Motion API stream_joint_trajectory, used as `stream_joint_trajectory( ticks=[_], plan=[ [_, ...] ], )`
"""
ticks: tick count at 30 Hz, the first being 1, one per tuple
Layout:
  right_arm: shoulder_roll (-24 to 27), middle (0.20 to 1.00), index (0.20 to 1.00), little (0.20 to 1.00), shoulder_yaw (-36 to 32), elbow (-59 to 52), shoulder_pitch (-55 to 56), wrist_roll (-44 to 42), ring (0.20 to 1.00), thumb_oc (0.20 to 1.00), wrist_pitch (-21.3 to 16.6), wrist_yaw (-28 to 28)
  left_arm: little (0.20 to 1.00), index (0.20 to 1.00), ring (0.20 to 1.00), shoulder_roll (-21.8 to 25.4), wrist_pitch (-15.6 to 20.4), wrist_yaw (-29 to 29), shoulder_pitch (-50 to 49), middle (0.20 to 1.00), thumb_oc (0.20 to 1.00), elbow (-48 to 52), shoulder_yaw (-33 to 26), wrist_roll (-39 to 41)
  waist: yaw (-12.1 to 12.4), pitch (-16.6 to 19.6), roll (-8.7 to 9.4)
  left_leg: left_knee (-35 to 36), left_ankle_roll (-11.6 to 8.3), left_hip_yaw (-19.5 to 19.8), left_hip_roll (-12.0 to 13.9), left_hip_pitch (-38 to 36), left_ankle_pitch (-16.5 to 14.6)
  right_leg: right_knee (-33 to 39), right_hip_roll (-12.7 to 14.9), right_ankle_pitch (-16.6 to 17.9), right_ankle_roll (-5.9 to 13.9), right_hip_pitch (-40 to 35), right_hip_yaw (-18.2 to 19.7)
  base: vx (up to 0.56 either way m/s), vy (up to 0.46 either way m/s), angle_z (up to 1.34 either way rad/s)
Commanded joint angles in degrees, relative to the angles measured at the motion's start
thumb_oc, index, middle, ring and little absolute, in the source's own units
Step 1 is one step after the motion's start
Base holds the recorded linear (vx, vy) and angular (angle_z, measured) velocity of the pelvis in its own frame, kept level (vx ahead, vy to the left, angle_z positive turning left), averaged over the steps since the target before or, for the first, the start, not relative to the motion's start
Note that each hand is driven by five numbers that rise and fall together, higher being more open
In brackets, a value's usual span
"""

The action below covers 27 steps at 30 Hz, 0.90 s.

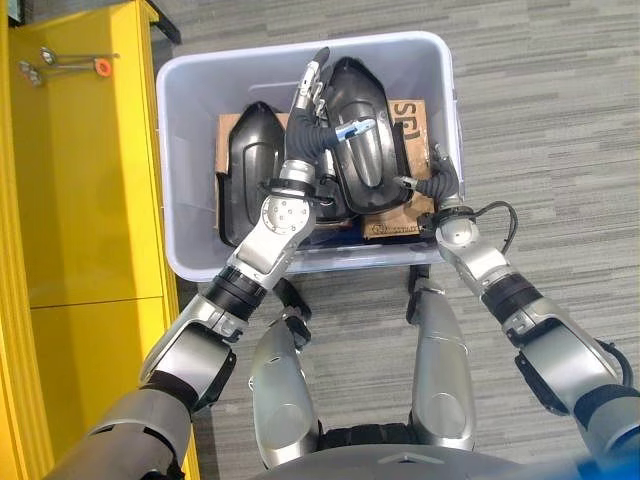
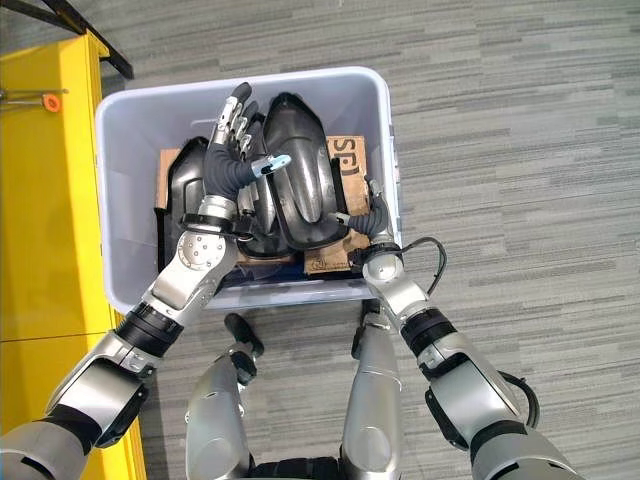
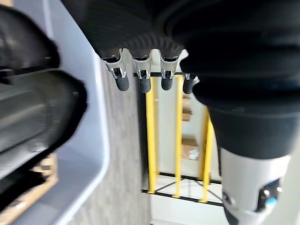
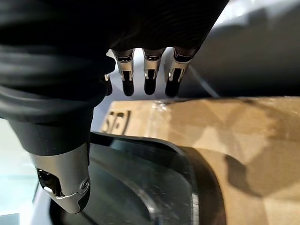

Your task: Move parts from the plastic box to the shelf.

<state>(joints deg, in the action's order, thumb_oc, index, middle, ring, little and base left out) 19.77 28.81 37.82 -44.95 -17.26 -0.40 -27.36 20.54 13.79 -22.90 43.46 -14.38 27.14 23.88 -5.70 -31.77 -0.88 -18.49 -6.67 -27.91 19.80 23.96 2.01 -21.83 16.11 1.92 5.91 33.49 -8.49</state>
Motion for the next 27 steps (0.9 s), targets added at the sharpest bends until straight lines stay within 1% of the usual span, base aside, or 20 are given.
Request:
stream_joint_trajectory(
  ticks=[1, 3, 4, 6, 8, 9, 14, 15, 19, 20, 21, 22, 23, 25, 26, 27],
  plan=[
    [-1.40, 1.000, 1.000, 1.000, 0.00, 1.44, -3.25, -1.21, 1.000, 1.000, -2.17, -1.22, 1.000, 1.000, 1.000, -0.22, 0.71, -2.70, 2.97, 1.000, 1.000, 0.53, 1.06, -3.76, 1.12, 1.98, 0.49, -2.52, -2.28, 4.55, -0.65, 3.21, -5.72, -1.21, -2.93, -6.54, 1.44, 1.28, -1.36, -0.04, -0.042, 0.01],
    [-1.68, 1.000, 1.000, 1.000, 0.38, 2.48, -4.43, 0.01, 1.000, 1.000, -3.02, -1.11, 1.000, 1.000, 1.000, -0.23, 0.77, -5.75, 3.58, 1.000, 1.000, -1.08, 1.33, -5.88, 1.36, 1.98, 0.39, -2.43, -2.62, 4.54, -0.58, 4.45, -5.26, -0.88, -2.87, -6.17, 1.30, 2.30, -1.92, -0.05, -0.056, 0.00],
    [-1.72, 1.000, 1.000, 1.000, 0.41, 2.54, -4.53, 0.22, 1.000, 1.000, -3.02, -1.17, 1.000, 1.000, 1.000, -0.25, 0.79, -6.13, 3.64, 1.000, 1.000, -1.22, 1.36, -6.01, 1.38, 1.98, 0.38, -2.41, -2.65, 4.56, -0.58, 4.56, -5.21, -0.84, -2.85, -6.14, 1.29, 2.37, -1.97, -0.03, -0.053, 0.00],
    [-1.82, 1.000, 1.000, 1.000, 0.80, 3.09, -5.43, 1.28, 1.000, 1.000, -3.13, -1.86, 1.000, 1.000, 1.000, -0.34, 1.12, -9.56, 3.76, 1.000, 1.000, -2.30, 1.20, -7.15, 1.65, 1.98, 0.39, -2.24, -2.89, 4.66, -0.58, 5.24, -4.90, -0.44, -2.82, -5.89, 1.22, 2.83, -2.29, -0.02, -0.053, 0.00],
    [-1.91, 1.000, 1.000, 1.000, 0.96, 3.26, -5.76, 1.84, 1.000, 1.000, -3.33, -2.09, 1.000, 1.000, 1.000, -0.36, 1.33, -10.82, 3.70, 1.000, 1.000, -2.86, 0.91, -7.64, 1.77, 1.98, 0.42, -2.13, -2.98, 4.71, -0.59, 5.67, -4.73, -0.22, -2.80, -5.74, 1.15, 3.15, -2.53, -0.03, -0.063, -0.01],
    [-2.02, 1.000, 1.000, 1.000, 1.71, 3.51, -6.77, 4.86, 1.000, 1.000, -3.46, -2.62, 1.000, 1.000, 1.000, -0.16, 1.56, -13.09, 3.40, 1.000, 1.000, -3.96, 0.37, -8.59, 2.25, 1.98, 0.42, -1.77, -3.22, 4.80, -0.69, 6.40, -4.31, 0.30, -2.70, -5.31, 1.07, 3.68, -3.20, -0.04, -0.079, -0.01],
    [-2.50, 1.000, 1.000, 1.000, 2.77, 4.18, -8.51, 5.94, 1.000, 1.000, -2.56, -3.92, 1.000, 1.000, 1.000, -0.78, 0.49, -16.08, 2.84, 1.000, 1.000, -6.20, -0.06, -11.38, 3.08, 1.98, 0.57, -1.23, -3.58, 5.00, -0.68, 7.56, -3.65, 0.40, -2.38, -4.98, 0.97, 4.57, -4.24, -0.03, -0.069, 0.02],
    [-2.54, 1.000, 1.000, 1.000, 3.26, 4.75, -9.05, 6.28, 1.000, 1.000, -2.71, -4.38, 1.000, 1.000, 1.000, -0.95, -0.30, -16.61, 2.70, 1.000, 1.000, -7.02, -0.22, -11.32, 3.31, 1.98, 0.65, -1.11, -3.66, 5.07, -0.75, 7.80, -3.53, 0.60, -2.37, -4.92, 0.97, 4.66, -4.53, -0.03, -0.056, 0.07],
    [-2.84, 1.000, 1.000, 1.000, 3.96, 5.51, -10.28, 8.12, 1.000, 1.000, -2.92, -6.56, 1.000, 1.000, 1.000, -1.76, -2.39, -16.69, 2.41, 1.000, 1.000, -9.44, -0.49, -10.00, 3.78, 1.98, 0.67, -1.02, -3.85, 5.30, -0.68, 9.08, -3.09, 0.61, -2.24, -4.60, 0.92, 5.69, -5.23, -0.02, -0.054, 0.04],
    [-3.04, 1.000, 1.000, 1.000, 4.03, 5.98, -11.00, 9.68, 1.000, 1.000, -2.49, -7.51, 1.000, 1.000, 1.000, -2.15, -2.64, -15.96, 2.34, 1.000, 1.000, -10.86, -0.45, -9.35, 3.88, 1.98, 0.66, -0.99, -3.96, 5.38, -0.60, 9.45, -2.92, 0.69, -2.20, -4.42, 0.92, 5.94, -5.47, -0.02, -0.078, 0.00],
    [-3.20, 1.000, 1.000, 1.000, 4.36, 6.79, -11.95, 13.75, 1.000, 1.000, -1.80, -9.20, 1.000, 1.000, 1.000, -2.88, -3.31, -13.69, 2.23, 1.000, 1.000, -12.15, -0.24, -8.63, 4.02, 1.98, 0.62, -0.93, -4.04, 5.54, -0.64, 10.02, -2.79, 0.72, -2.24, -4.18, 0.94, 6.49, -5.70, -0.01, -0.060, 0.00],
    [-3.22, 1.000, 1.000, 1.000, 4.40, 6.83, -12.07, 14.87, 1.000, 1.000, -1.55, -9.65, 1.000, 1.000, 1.000, -2.97, -3.48, -13.44, 2.25, 1.000, 1.000, -12.27, -0.19, -8.73, 4.02, 1.98, 0.61, -0.93, -4.04, 5.58, -0.64, 10.10, -2.78, 0.71, -2.26, -4.17, 0.94, 6.56, -5.73, -0.01, -0.048, 0.01],
    [-3.10, 1.000, 1.000, 1.000, 4.79, 7.23, -12.53, 17.95, 1.000, 1.000, -1.11, -10.41, 1.000, 1.000, 1.000, -3.26, -3.57, -13.25, 2.40, 1.000, 1.000, -12.73, 0.12, -9.06, 4.03, 1.98, 0.62, -0.94, -4.05, 5.56, -0.63, 10.29, -2.74, 0.81, -2.27, -4.06, 0.96, 6.71, -5.82, 0.00, 0.000, 0.00],
    [-2.80, 1.000, 1.000, 1.000, 5.61, 7.84, -13.41, 20.15, 1.000, 1.000, -1.19, -11.64, 1.000, 1.000, 1.000, -3.73, -3.37, -13.00, 2.72, 1.000, 1.000, -13.71, 0.84, -9.32, 4.02, 1.98, 0.57, -0.95, -4.07, 5.53, -0.55, 10.78, -2.61, 0.90, -2.28, -3.82, 0.99, 7.20, -5.94, -0.01, -0.033, 0.04],
    [-2.45, 1.000, 1.000, 1.000, 6.19, 7.93, -14.20, 21.57, 1.000, 1.000, -0.64, -12.62, 1.000, 1.000, 1.000, -3.85, -3.81, -12.54, 2.96, 1.000, 1.000, -14.10, 1.41, -8.89, 4.00, 1.98, 0.57, -0.87, -4.16, 5.50, -0.58, 11.12, -2.51, 1.17, -2.36, -3.62, 1.03, 7.48, -6.10, 0.00, -0.034, 0.02],
    [-2.34, 1.000, 1.000, 1.000, 6.36, 7.93, -14.53, 22.26, 1.000, 1.000, -0.24, -12.38, 1.000, 1.000, 1.000, -3.83, -4.00, -12.27, 2.97, 1.000, 1.000, -14.24, 1.67, -8.62, 3.98, 1.98, 0.57, -0.87, -4.18, 5.52, -0.59, 11.26, -2.51, 1.25, -2.41, -3.53, 1.06, 7.61, -6.11, 0.00, -0.037, 0.00]
  ],
)
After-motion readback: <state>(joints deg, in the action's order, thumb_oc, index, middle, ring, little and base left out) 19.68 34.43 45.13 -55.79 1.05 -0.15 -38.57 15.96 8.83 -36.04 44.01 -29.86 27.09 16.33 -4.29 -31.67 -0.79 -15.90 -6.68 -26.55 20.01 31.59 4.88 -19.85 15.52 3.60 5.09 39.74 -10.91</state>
